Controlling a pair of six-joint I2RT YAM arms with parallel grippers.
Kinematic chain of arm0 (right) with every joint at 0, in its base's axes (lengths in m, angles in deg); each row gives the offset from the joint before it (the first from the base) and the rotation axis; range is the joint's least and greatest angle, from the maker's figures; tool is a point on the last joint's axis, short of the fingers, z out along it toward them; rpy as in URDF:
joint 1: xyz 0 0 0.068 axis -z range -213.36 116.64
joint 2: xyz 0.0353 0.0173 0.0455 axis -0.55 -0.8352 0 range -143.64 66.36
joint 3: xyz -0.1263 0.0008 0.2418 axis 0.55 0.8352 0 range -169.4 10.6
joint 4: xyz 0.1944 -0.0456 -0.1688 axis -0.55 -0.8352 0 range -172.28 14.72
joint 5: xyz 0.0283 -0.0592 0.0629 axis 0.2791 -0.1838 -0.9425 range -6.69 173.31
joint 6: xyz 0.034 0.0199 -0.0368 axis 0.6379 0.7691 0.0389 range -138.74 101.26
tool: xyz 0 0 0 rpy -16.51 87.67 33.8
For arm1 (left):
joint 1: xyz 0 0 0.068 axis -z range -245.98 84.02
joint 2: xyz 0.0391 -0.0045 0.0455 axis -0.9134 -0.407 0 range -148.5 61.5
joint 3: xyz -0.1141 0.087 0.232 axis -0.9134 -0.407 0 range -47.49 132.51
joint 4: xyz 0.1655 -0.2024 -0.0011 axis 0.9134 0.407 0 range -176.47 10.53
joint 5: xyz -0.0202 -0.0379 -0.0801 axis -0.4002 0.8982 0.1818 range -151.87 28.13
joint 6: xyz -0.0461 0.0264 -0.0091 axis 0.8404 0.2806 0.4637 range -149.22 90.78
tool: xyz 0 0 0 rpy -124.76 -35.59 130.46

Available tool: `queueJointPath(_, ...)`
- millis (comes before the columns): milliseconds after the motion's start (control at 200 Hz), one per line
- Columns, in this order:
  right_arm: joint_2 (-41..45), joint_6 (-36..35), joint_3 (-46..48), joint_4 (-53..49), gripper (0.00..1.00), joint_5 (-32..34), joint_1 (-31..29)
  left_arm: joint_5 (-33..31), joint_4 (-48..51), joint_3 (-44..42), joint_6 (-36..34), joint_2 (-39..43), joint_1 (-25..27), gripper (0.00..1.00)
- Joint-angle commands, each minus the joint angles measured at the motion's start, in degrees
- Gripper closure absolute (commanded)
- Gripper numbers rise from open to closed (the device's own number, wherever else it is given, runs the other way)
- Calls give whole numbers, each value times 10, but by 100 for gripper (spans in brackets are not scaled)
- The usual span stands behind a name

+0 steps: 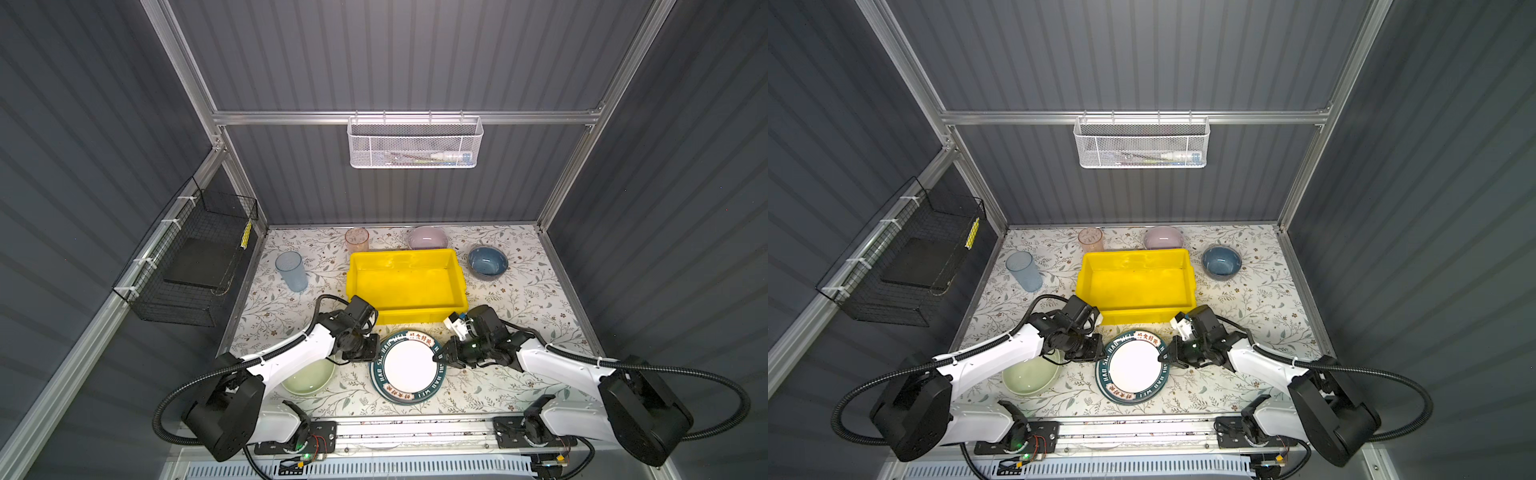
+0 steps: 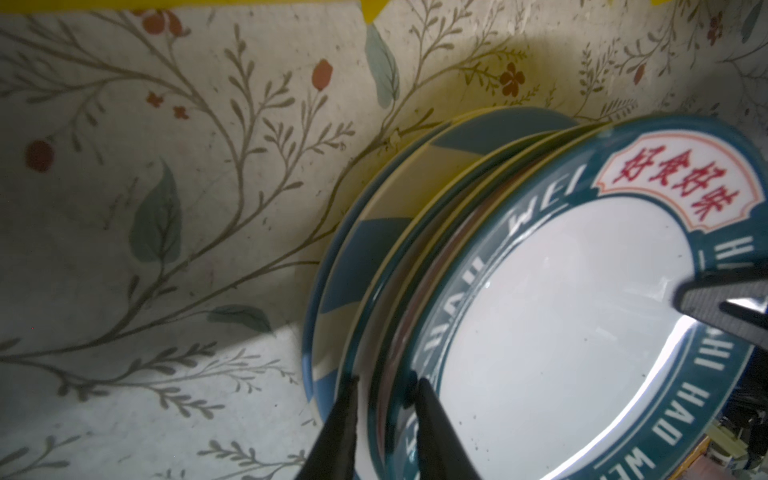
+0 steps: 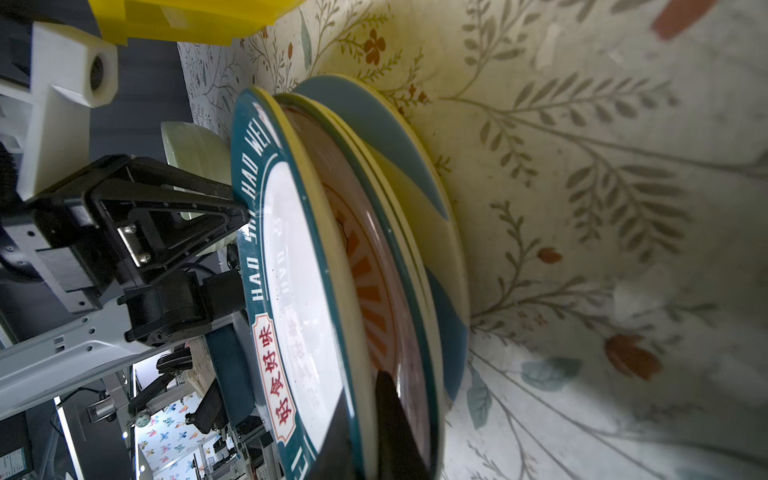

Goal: Place the mixed dishes into the plastic bin
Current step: 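Lift the top green-rimmed plate with both grippers toward the yellow bin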

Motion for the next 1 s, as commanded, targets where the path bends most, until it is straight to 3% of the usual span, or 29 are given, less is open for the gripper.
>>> queueJointPath(0,26,-18,-32,-19,93,-19,-3,-44,63,33,2,21,2,67)
queueJointPath(325,65,-67,-96,-124,94,-1,-3,-141,127,95,25,78,0,52)
queueJointPath(515,67,-84,-170,-184,95,19,-2,-171,141,130,17,73,-11,50)
queueJointPath(615,61,-97,-217,-230,96,41,-1,-171,132,141,10,80,-43,49)
queueJointPath(745,29,-113,-293,-282,97,82,1,-139,104,148,-8,79,-121,49)
queueJointPath(991,-54,-128,-423,-308,98,153,13,-139,88,201,-58,14,-171,53)
